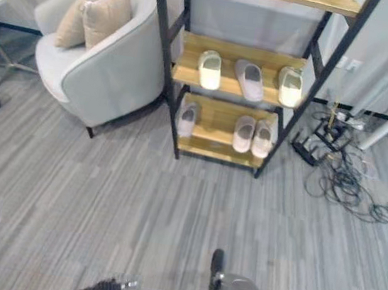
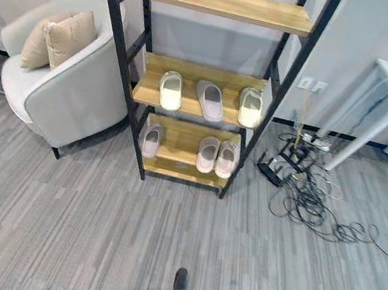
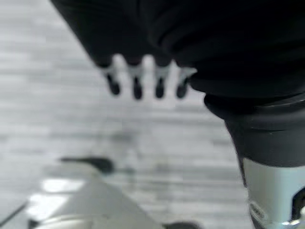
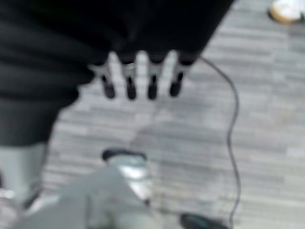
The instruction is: Arrange the slippers neatly on the shoe rack.
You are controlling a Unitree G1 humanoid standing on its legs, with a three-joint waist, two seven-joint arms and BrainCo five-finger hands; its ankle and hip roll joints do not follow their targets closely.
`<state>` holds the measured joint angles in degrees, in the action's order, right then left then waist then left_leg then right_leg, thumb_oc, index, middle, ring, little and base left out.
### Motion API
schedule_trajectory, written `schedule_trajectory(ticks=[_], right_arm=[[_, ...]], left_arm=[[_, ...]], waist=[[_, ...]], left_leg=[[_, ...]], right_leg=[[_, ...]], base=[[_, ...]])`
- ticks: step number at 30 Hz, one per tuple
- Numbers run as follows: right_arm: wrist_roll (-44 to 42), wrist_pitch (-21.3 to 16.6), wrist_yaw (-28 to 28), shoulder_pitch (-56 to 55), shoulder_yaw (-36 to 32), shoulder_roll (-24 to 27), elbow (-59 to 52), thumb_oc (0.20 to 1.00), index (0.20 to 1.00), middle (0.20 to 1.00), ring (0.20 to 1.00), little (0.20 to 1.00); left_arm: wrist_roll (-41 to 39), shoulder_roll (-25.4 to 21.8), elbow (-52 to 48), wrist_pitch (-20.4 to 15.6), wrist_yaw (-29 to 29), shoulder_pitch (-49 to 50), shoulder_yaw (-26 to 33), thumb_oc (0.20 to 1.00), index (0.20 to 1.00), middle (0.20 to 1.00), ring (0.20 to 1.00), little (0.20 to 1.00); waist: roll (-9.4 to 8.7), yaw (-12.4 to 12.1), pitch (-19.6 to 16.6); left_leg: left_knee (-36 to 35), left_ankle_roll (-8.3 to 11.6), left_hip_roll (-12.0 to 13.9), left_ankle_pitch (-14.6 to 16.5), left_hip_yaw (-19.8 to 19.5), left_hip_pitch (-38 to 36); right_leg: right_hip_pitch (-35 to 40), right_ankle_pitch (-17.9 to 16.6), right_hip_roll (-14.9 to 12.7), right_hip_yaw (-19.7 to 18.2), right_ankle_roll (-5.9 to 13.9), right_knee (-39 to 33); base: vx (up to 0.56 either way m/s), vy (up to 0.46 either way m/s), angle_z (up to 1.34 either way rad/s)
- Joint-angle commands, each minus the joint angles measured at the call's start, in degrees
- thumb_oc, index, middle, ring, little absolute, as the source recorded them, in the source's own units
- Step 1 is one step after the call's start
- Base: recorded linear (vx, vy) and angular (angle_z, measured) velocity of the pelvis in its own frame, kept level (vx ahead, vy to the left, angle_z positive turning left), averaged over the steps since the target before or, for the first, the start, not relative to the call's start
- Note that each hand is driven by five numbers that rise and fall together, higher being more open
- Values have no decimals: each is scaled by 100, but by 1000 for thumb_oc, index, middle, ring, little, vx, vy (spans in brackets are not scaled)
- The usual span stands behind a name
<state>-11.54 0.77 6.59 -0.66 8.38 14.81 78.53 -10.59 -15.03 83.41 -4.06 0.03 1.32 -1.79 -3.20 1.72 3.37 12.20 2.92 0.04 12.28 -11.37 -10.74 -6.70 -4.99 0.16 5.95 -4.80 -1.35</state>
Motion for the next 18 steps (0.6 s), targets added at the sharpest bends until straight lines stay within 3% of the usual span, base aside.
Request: schedule_trajectory(ticks=[1,2,3,4,5,8,9,12,14,18], right_arm=[[-44,-45,38,-4,141,130,92,1000,1000,1000,1000,1000],[-58,-60,12,52,154,158,72,1000,1000,1000,1000,1000],[-58,-60,12,52,154,158,72,1000,1000,1000,1000,1000],[-47,-61,-42,129,184,224,40,1000,1000,1000,1000,1000],[-47,-61,-81,160,206,241,33,1000,1000,1000,1000,1000],[12,-76,-185,230,274,288,-5,1000,1000,1000,1000,1000],[63,-88,-212,243,299,295,-51,1000,1000,1000,1000,1000],[142,-134,-292,231,357,271,-135,1000,1000,1000,1000,1000],[237,-164,-321,245,358,273,-171,1000,1000,1000,1000,1000],[461,-148,-338,352,411,329,-227,1000,1000,1000,1000,1000]], left_arm=[[-253,-169,143,-49,-18,-464,98,1000,1000,1000,1000,1000],[-300,-161,87,-55,-2,-497,76,1000,1000,1000,1000,1000],[-300,-160,87,-55,-2,-497,76,1000,1000,1000,1000,1000],[-347,-128,-31,-78,67,-533,24,1000,1000,1000,1000,1000],[-378,-110,-80,-84,98,-557,-3,1000,1000,1000,1000,1000],[-375,-80,-112,-95,170,-550,-39,1000,1000,1000,1000,1000],[-373,-75,-96,-108,184,-534,-54,1000,1000,1000,1000,1000],[-145,-52,-18,-113,205,-521,-338,1000,1000,1000,1000,1000],[120,-73,171,-52,229,-452,-367,1000,1000,1000,1000,1000],[188,-294,181,-38,300,-411,-183,1000,1000,1000,1000,1000]], waist=[[-76,-4,-18],[-146,-36,27],[-144,-35,25],[-258,-118,100],[-284,-161,133],[-326,-304,109],[-297,-350,117],[-173,-476,145],[-79,-423,82],[-92,-403,-81]], left_leg=[[421,57,-176,-891,145,534],[1082,100,-144,-1104,296,926],[1087,100,-144,-1102,295,931],[1800,30,33,-1175,755,1411],[1841,-27,95,-1113,919,1585],[848,-139,145,-711,1006,1789],[313,-90,190,-826,901,1764],[-753,70,323,-1653,216,2075],[-1117,92,367,-1630,199,1825],[-1108,-13,172,-1484,340,1538]], right_leg=[[55,250,-391,-147,921,620],[177,311,-422,-108,838,603],[175,311,-421,-107,838,604],[417,510,-446,-21,701,574],[493,573,-459,16,677,577],[734,785,-471,52,721,531],[810,865,-454,30,732,543],[1060,1019,-302,-203,730,531],[1127,1094,-291,-281,781,561],[1174,943,-536,-517,937,568]], base=[[169,-148,5],[95,-101,-17],[129,-173,-6],[143,-151,2],[218,-170,23],[244,7,22],[259,104,2],[260,106,-23],[236,151,-50],[238,158,-76]])
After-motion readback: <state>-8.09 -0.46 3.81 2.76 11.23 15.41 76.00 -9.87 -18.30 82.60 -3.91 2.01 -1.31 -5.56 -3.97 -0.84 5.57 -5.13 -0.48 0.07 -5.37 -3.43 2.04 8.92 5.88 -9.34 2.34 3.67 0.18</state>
